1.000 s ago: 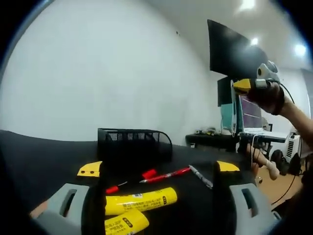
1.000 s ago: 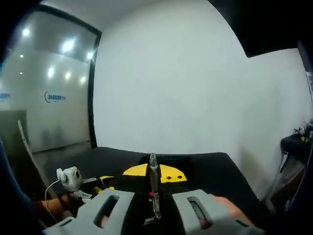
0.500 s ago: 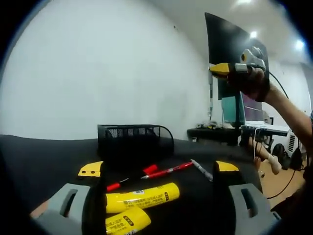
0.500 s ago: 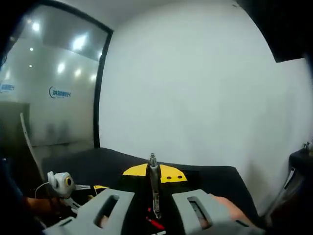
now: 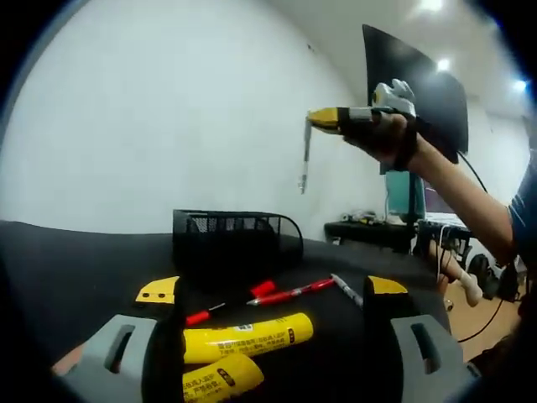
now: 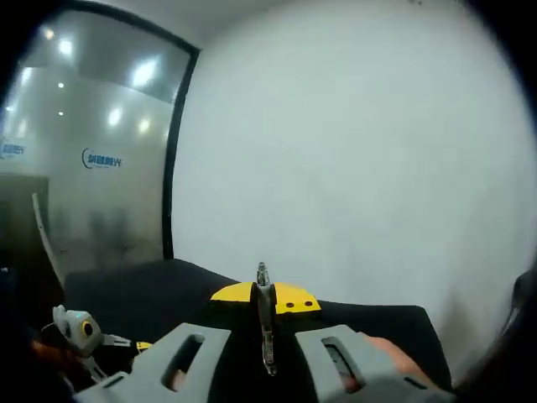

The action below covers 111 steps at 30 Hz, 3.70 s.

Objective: Pick up pens and glue sticks and place them into the holder.

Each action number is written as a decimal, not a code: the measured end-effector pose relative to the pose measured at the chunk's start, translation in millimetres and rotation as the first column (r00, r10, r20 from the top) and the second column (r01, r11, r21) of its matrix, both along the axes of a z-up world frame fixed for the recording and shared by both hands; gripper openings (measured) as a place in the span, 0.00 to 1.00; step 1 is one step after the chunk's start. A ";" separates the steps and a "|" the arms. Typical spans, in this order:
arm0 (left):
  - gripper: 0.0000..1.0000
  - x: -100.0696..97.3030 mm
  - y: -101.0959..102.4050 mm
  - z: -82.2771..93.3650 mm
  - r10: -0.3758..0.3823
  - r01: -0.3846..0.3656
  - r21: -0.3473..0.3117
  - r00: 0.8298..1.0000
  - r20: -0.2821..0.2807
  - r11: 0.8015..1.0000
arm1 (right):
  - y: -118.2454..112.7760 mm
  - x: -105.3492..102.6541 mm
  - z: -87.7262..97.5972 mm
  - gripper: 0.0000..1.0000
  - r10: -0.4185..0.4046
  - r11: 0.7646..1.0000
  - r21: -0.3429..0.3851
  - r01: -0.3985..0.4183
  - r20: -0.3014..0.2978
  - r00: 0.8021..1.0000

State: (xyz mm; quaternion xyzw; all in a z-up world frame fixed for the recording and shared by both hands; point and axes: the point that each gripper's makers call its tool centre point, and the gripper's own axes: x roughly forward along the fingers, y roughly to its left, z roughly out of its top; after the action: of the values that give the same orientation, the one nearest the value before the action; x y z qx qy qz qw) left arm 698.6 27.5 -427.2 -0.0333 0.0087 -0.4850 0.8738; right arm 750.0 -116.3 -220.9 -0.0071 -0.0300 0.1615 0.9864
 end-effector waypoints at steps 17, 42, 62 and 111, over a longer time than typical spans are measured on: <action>0.82 9.4 0.1 -2.9 0.016 -0.016 -0.007 1.000 -0.020 1.000 | 47.8 79.3 -13.4 0.04 0.119 0.993 -0.007 -0.119 -0.014 0.993; 0.79 17.0 4.8 2.6 0.036 -0.037 -0.039 0.999 -0.007 0.999 | 88.2 140.5 -53.6 0.04 0.199 0.980 0.020 -0.199 -0.048 0.979; 0.77 17.4 2.5 -7.6 0.047 -0.046 0.027 0.999 -0.005 0.999 | 97.3 138.5 -83.4 0.04 0.224 0.972 -0.025 -0.232 -0.171 0.959; 0.76 21.4 2.8 -14.4 0.075 -0.076 0.083 0.997 0.008 0.994 | 91.5 128.0 -141.8 0.04 0.295 0.945 0.007 -0.326 -0.441 0.848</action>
State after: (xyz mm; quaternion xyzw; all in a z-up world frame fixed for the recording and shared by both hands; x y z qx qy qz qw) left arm 720.0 30.4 -441.6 0.0038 0.0254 -0.4510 0.8922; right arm 878.0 -24.8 -362.7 0.0005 0.1964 0.3171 0.9278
